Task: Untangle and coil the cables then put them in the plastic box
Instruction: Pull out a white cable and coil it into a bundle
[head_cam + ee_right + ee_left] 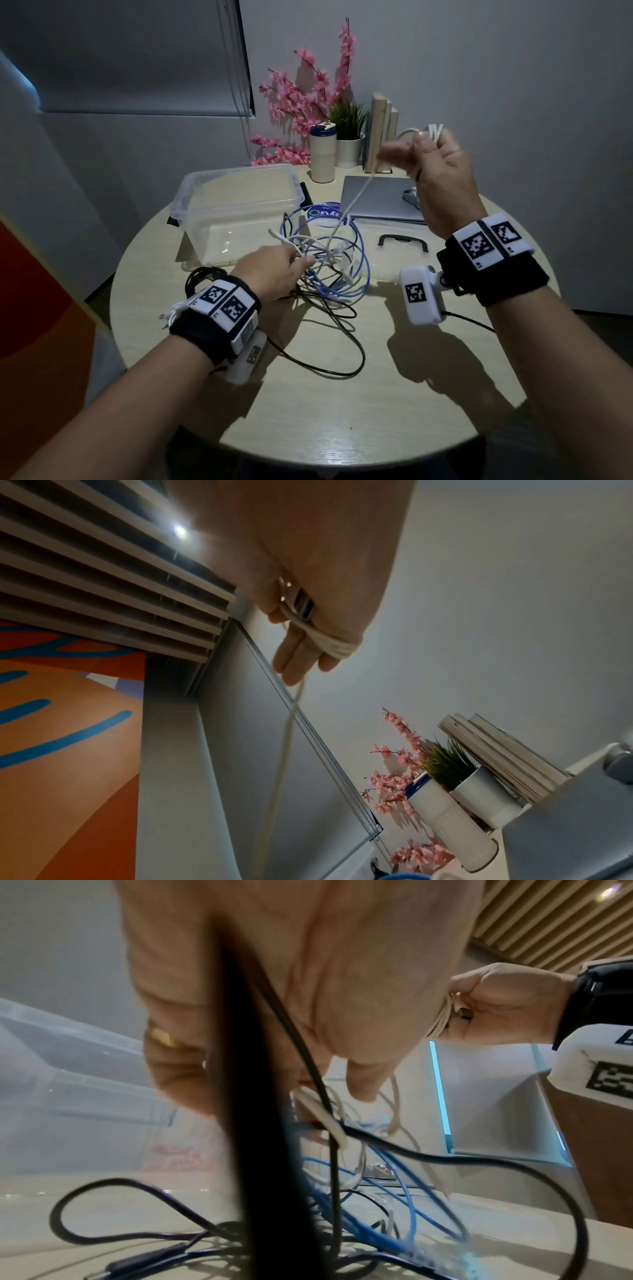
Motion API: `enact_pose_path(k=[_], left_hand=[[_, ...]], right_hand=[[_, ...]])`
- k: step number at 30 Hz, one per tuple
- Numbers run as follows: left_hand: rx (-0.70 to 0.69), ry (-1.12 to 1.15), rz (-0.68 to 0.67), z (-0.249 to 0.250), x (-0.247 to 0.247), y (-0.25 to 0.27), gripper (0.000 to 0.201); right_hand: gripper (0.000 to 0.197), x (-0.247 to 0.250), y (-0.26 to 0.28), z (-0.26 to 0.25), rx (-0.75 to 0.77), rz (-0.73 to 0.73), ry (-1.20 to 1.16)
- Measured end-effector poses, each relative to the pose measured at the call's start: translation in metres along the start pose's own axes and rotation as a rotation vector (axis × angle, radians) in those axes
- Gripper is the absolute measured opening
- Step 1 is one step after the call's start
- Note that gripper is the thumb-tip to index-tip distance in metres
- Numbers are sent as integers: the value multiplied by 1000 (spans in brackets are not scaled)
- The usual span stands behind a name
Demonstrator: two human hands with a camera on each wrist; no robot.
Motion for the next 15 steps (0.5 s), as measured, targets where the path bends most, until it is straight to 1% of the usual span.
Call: enact_pose_path(k=[3, 5, 6, 7, 8, 10, 11, 12, 13, 15], left_hand=[[61, -181, 239, 7, 8, 1, 50], [23, -166, 376, 11, 11, 2, 38], [-38, -131, 402, 13, 13, 3, 27], [-113, -89, 394, 15, 13, 3, 15], [-189, -50, 334, 17, 13, 4, 6], [-291, -15, 117, 18, 7, 3, 28], [-298, -23, 12, 17, 3, 2, 38], [-297, -45, -58, 15, -2, -1, 44], [-294, -68, -93, 13, -6, -3, 44], [-299, -90, -64, 9, -10, -6, 29]], right_hand=[[18, -4, 7, 4, -76, -99, 69], [20, -8, 11, 9, -113, -124, 101], [21, -9, 13, 12, -124, -126, 114], [21, -10, 14, 15, -133, -124, 127], [21, -11, 15, 17, -142, -123, 135], [21, -13, 17, 19, -164, -114, 146], [21, -14, 17, 20, -175, -102, 153], [22, -14, 18, 20, -185, -87, 157], [23, -13, 18, 21, -192, -71, 169], [24, -12, 21, 24, -221, -68, 225]])
Point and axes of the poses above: each hand's wrist, its own y-axis away from the middle knuckle, its own x-axis out of the back of the hand, z = x × y, the point moved 1 cm from there along -y, towards the middle knuckle, and after that the axes turned 8 degrees about -x, right-handed, at the moved point
